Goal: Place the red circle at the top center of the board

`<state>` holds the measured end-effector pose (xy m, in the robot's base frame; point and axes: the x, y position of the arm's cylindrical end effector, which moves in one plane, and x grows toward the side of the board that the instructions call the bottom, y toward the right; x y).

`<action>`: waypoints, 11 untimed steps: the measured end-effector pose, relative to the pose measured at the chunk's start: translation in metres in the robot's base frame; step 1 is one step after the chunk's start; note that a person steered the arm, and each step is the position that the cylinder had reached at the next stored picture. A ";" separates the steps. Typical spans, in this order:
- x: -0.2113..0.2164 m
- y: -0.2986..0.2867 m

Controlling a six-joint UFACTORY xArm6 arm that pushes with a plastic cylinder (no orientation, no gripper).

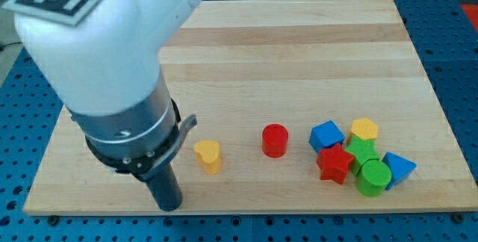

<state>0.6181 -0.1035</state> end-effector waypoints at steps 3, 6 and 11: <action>-0.030 0.108; -0.101 0.139; -0.303 0.137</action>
